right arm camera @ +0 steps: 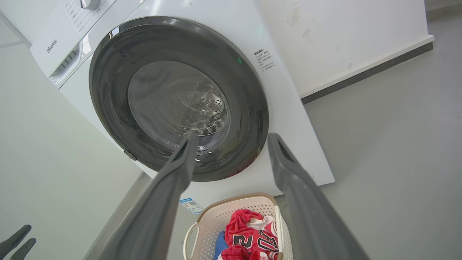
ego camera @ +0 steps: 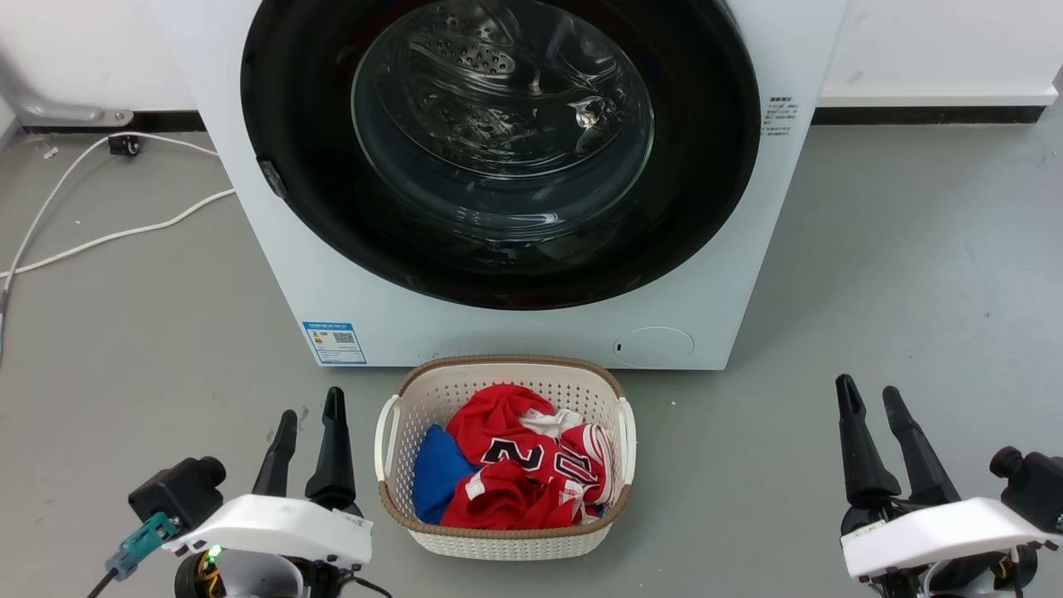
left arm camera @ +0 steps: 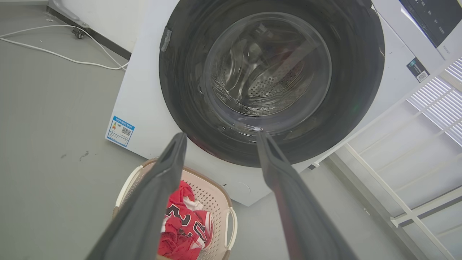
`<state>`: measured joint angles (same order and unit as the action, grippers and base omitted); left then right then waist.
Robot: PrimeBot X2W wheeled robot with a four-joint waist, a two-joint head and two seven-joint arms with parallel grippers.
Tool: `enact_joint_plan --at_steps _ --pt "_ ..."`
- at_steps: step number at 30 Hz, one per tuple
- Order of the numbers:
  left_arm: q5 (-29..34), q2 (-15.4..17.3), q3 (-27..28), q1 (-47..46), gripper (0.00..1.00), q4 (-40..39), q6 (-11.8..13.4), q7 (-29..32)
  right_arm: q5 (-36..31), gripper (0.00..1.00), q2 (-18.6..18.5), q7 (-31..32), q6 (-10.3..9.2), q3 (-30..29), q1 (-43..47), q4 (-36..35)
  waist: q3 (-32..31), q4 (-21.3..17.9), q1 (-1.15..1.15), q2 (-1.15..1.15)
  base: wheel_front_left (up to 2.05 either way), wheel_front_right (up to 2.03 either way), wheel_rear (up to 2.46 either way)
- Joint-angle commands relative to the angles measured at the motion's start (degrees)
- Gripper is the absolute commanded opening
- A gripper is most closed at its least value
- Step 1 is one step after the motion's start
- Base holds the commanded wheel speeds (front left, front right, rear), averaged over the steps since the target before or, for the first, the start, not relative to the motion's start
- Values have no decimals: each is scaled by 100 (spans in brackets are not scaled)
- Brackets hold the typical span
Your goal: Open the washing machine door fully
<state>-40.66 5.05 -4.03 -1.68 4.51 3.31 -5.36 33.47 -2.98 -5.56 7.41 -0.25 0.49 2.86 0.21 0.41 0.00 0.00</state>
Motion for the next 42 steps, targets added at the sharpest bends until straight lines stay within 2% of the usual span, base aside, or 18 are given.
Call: enact_joint_plan --at_steps 1,26,42 --pt "171 53 -49 -25 100 -112 37 -64 -156 100 -3 -59 10 11 19 -114 -4 1 0 0 0 0 0" --pt "1597 77 -366 154 100 -327 223 -438 -1323 100 4 -426 12 11 239 -513 -31 -4 0 0 0 0 0" --pt "2150 -131 -202 283 100 -215 22 -654 -1775 100 9 -638 12 89 353 -618 -10 20 0 0 0 0 0"
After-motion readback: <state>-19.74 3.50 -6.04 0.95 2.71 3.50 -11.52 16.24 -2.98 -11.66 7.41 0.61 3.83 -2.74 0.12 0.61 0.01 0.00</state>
